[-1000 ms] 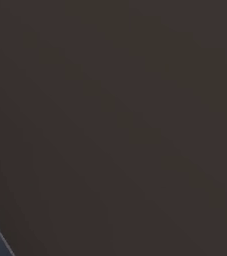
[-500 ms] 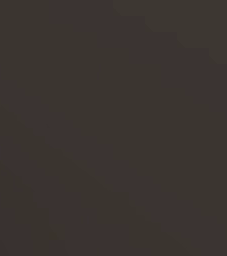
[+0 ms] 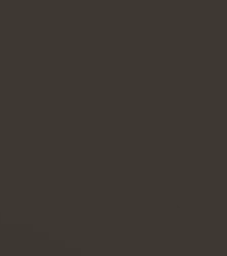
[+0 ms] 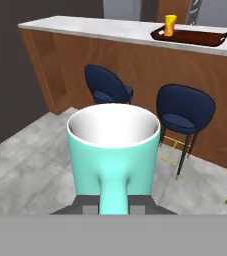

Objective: There is a tray on the dining counter. Grab the cup, mug, and pitcher and place them on the tray. The pitcher may be placed next to the tray if it cannot fit the tray.

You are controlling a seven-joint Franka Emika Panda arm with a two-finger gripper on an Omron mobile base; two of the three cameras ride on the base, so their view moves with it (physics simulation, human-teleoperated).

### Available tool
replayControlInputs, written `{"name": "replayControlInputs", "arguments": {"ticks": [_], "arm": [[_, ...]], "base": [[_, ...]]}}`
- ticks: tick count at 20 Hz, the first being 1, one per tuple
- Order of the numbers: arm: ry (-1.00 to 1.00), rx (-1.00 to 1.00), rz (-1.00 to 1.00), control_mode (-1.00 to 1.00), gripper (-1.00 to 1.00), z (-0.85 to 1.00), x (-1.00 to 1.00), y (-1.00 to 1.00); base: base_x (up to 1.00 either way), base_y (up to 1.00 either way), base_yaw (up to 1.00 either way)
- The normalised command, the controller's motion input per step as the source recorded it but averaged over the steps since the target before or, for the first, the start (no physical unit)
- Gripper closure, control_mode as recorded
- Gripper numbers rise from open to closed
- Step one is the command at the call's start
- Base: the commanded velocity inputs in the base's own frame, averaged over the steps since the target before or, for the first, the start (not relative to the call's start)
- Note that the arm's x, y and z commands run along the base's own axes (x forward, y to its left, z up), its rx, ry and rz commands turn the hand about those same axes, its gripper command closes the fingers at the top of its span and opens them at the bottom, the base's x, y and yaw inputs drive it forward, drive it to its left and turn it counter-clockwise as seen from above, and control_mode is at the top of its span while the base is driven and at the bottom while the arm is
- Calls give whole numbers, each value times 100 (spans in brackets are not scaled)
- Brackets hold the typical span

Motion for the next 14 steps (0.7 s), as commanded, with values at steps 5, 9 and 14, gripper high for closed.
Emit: {"name": "replayControlInputs", "arguments": {"ticks": [5,9,14], "arm": [[0,0,0,100,100,0,0,0],[0,0,0,100,100,0,0,0],[0,0,0,100,100,0,0,0]], "base": [[64,64,-49],[57,39,-52],[63,32,-52]]}}
